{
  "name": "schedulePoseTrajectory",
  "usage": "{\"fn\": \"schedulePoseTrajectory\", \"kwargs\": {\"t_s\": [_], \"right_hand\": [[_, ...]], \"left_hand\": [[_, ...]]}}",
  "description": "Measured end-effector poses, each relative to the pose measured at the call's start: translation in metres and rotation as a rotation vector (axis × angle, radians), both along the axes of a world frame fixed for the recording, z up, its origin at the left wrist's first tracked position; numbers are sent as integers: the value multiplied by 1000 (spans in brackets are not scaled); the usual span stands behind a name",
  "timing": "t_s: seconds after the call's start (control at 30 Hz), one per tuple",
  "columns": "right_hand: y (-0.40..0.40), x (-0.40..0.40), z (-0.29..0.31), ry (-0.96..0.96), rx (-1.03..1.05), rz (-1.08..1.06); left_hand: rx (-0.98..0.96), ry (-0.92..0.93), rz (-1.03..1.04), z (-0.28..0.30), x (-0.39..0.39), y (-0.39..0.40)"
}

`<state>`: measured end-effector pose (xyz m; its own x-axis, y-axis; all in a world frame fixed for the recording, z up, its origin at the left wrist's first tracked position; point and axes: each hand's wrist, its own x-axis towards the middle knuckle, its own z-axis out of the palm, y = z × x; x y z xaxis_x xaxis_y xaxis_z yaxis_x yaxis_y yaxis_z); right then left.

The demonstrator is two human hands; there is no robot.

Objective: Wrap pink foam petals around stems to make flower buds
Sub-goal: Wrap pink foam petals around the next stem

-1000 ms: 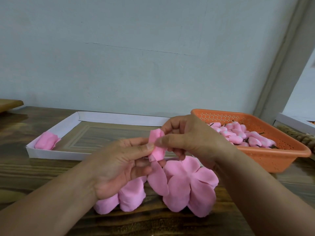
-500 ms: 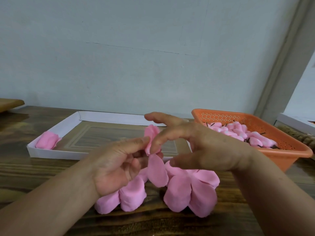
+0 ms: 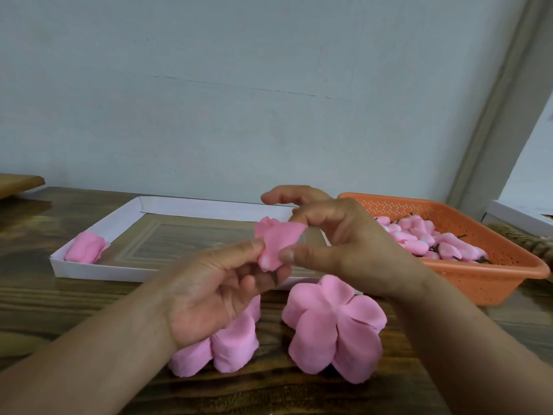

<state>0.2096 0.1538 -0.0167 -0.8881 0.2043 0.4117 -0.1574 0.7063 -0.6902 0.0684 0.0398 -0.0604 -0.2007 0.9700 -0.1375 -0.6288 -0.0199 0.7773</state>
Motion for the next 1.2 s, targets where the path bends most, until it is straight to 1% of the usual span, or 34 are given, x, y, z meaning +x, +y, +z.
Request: {"fn": "schedulePoseTrajectory", "kwargs": {"t_s": [0.1,0.23,0.3,0.37,0.43,0.5,0.7,0.77,0.97,1.2], "right_hand": [[0,-3,-3,55,-42,-27],[-1,-4,-3,60,-130,24],[1,-2,-1,-22,-72,50],[3,1,-1,-127,56,56],[3,1,0,-165,148,42],[2,0,0,-148,177,25],[-3,-2,-2,-102,131,21],[-2,-3,-2,-85,84,8],[1,-5,-4,-43,47,-119],[-2,-7,-6,-64,102,-160]], "left_hand": [[-12,2,3,-2,-2,0],[-28,41,-13,-1,0,-2],[-27,20,-19,-1,0,-1],[-12,-43,-38,-1,0,0],[0,-43,-36,-2,1,1],[-4,-56,-12,-2,1,0],[-3,-9,8,-1,1,0],[-6,16,19,-1,2,0],[4,31,17,1,3,0],[0,95,29,-1,4,0]]}}
